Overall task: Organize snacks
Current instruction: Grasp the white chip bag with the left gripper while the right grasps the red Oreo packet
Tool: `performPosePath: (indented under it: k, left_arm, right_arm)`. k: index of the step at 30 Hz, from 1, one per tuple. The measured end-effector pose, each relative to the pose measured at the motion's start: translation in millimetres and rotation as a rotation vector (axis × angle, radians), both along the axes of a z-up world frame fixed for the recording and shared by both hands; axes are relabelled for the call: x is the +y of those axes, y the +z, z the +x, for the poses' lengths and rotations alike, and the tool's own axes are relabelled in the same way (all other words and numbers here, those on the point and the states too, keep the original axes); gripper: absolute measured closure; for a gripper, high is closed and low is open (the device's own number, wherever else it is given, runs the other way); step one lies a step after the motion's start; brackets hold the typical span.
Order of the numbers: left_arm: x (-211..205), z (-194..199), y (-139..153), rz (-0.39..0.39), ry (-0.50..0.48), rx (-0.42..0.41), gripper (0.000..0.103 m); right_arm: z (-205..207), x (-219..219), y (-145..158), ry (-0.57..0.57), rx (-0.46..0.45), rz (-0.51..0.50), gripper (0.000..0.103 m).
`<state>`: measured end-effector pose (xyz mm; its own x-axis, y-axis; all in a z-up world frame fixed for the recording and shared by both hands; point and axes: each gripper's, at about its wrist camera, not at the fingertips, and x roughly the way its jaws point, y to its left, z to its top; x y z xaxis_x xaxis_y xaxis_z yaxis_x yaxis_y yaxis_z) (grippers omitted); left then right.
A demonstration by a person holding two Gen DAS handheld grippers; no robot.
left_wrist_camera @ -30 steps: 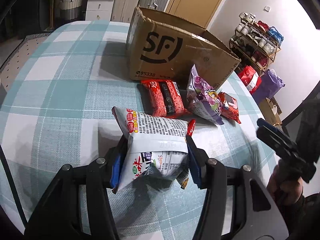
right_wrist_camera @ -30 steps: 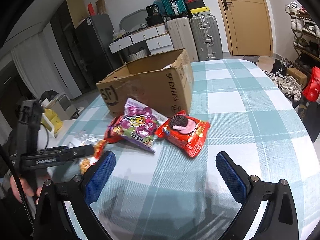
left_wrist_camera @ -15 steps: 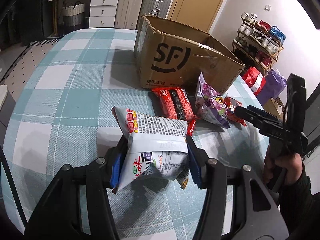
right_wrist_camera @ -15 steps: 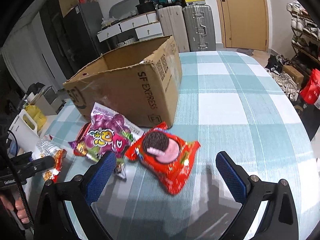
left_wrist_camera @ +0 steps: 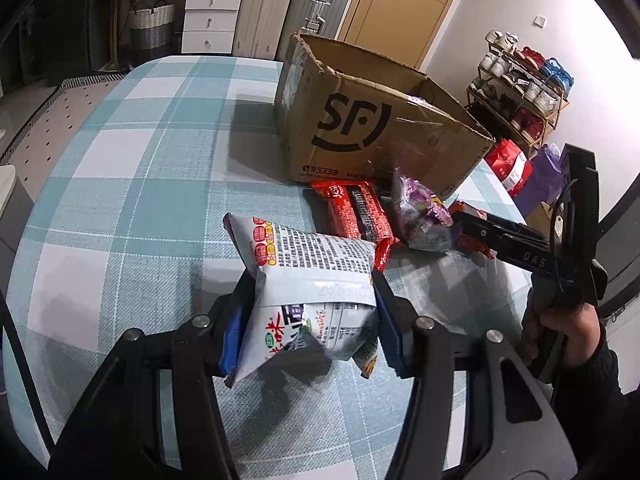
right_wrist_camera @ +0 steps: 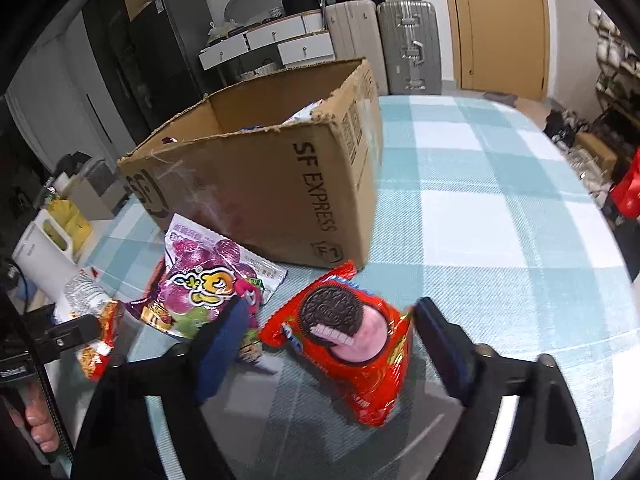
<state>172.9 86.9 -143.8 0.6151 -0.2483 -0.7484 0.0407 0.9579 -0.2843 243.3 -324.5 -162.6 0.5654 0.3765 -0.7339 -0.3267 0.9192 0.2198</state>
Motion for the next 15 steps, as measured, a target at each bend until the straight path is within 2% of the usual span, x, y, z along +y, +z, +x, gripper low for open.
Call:
performPosePath:
  k: [1,5,7,15]
  left_arm:
    - [0,0,0,0.0,0.001,0.0,0.051]
    - [1,-5,5,0.003,0.007,-0.006,0.051]
    - [1,-7,7,0.002,0.006,-0.008,0.051]
    - [-2,-21,19,0.01,0.003,-0.028,0.051]
  right_arm:
    - [1,-1,-2,-0.001,0.015,0.003,0.035]
    - [0,-11,-6,-0.003,0.042,0.061,0.045]
    - [-1,-13,-7,-0.007,0.047,0.071,0.053]
    - [-10,-17,-6,-0.009,0.042,0.097,0.056]
